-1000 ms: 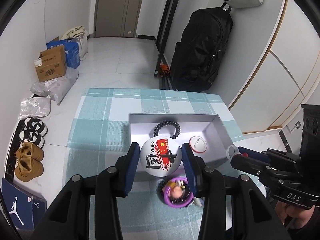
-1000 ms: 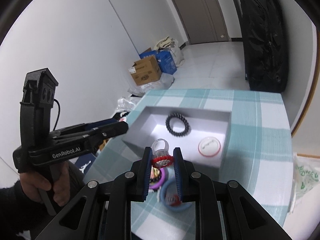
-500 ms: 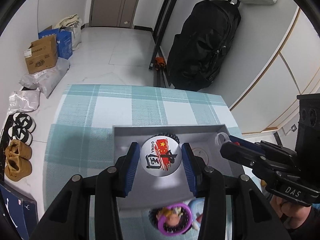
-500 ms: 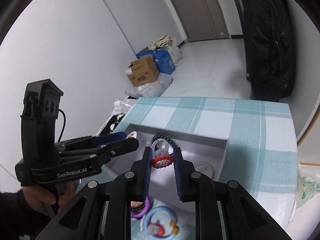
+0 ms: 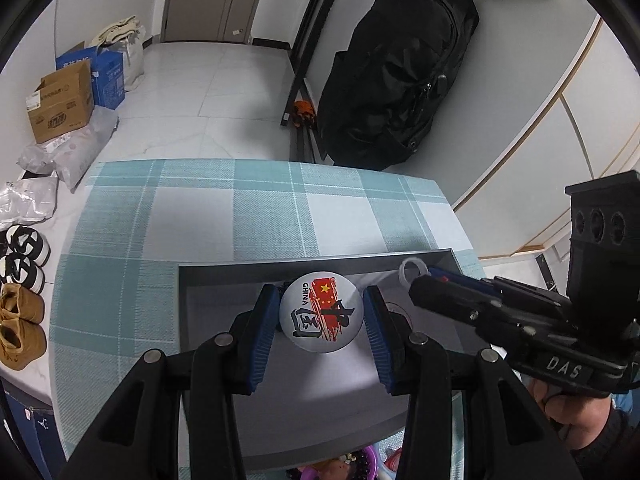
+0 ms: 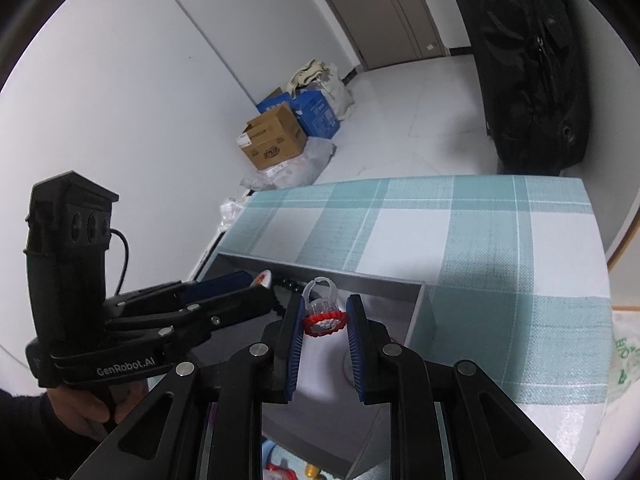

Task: Organize jewelry
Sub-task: 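Carry the flag badge and red charm into the white box and open both tools, then withdraw both open tools from the white box, then grasp the blue ring toy with the right tool and lift it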

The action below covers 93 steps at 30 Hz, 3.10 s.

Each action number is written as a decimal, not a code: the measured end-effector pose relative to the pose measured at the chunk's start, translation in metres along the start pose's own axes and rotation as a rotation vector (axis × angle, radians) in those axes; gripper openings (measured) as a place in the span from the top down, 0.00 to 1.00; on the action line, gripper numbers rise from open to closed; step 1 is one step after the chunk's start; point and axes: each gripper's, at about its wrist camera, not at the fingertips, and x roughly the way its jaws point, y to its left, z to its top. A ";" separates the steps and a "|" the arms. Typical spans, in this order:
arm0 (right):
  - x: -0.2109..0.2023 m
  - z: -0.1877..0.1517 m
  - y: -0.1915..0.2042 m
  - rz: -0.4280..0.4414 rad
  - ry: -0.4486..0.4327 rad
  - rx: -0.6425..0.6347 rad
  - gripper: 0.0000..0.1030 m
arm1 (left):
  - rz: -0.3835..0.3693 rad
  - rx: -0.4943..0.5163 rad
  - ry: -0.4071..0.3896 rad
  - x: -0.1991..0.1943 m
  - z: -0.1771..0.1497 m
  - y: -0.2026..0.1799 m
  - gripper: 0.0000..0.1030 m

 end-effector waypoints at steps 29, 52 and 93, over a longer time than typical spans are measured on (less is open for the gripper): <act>-0.041 -0.009 0.008 -0.073 -0.130 -0.026 0.26 | 0.036 0.007 -0.121 -0.022 -0.004 -0.009 0.39; -0.073 -0.047 0.038 -0.128 -0.193 -0.077 0.00 | 0.108 0.037 -0.218 -0.072 -0.046 -0.017 0.20; -0.012 -0.111 0.064 -0.191 0.133 -0.284 0.13 | 0.126 -0.142 0.003 -0.063 -0.079 0.020 0.20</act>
